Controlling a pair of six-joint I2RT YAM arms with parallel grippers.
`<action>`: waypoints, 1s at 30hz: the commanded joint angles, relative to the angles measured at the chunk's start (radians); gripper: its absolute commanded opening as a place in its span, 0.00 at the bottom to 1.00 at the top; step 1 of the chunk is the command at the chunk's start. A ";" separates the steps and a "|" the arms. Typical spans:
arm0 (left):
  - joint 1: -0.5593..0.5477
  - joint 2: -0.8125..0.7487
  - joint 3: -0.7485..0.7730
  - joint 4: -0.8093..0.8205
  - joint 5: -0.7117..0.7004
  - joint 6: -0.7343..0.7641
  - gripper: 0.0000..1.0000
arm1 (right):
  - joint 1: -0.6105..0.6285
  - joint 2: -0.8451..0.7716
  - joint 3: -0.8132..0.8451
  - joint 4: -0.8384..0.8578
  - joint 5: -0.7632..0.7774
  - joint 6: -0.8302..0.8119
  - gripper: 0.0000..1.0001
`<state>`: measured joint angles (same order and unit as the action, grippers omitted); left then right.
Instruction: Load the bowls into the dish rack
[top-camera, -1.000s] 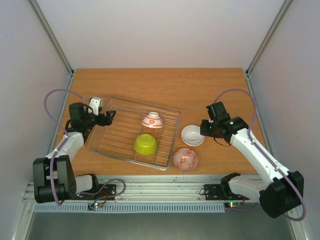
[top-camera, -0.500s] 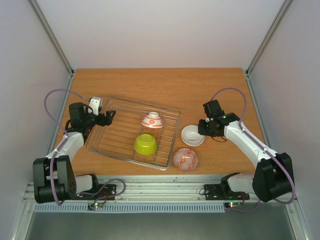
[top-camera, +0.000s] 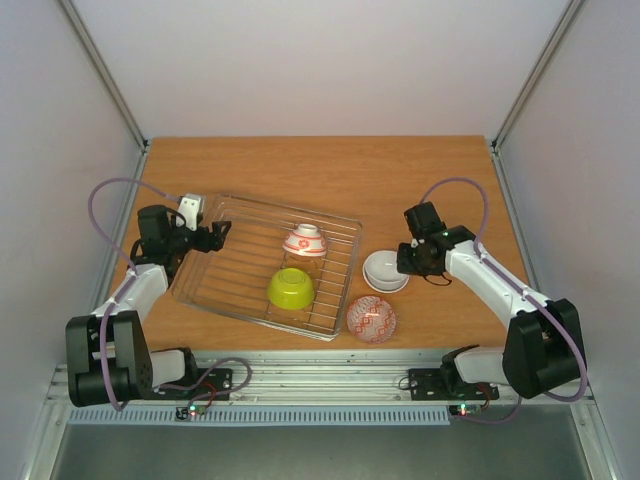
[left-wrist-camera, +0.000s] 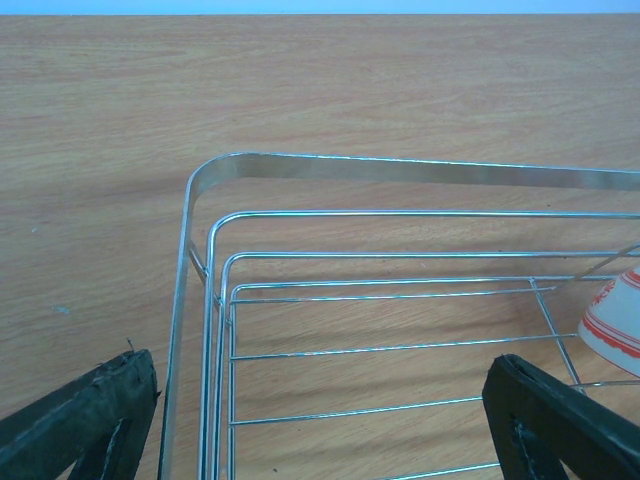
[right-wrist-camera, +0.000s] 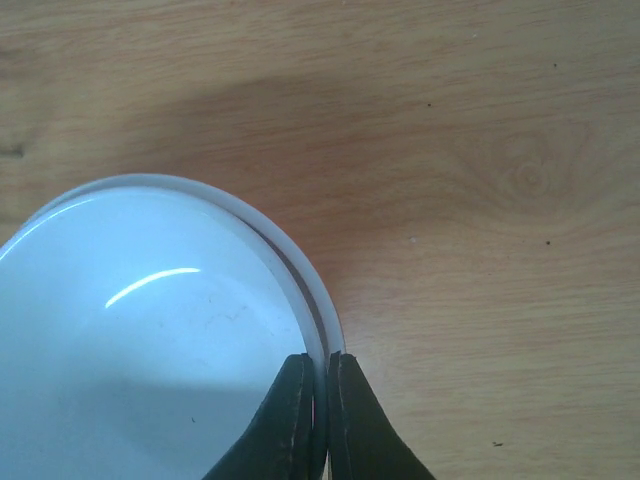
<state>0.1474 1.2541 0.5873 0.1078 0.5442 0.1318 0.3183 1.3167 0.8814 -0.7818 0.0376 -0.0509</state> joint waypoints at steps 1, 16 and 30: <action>0.006 -0.018 0.006 0.028 -0.006 0.009 0.90 | -0.007 -0.005 0.019 -0.021 0.009 -0.009 0.01; 0.005 -0.016 0.236 -0.336 0.294 0.016 0.87 | 0.050 -0.153 0.383 -0.171 0.061 -0.051 0.01; -0.170 0.178 0.799 -0.930 0.371 -0.203 0.69 | 0.368 0.206 0.738 -0.143 0.196 -0.141 0.01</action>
<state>0.0147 1.3663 1.2865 -0.5762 0.9604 0.0235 0.6441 1.5002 1.5452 -0.9470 0.1875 -0.1623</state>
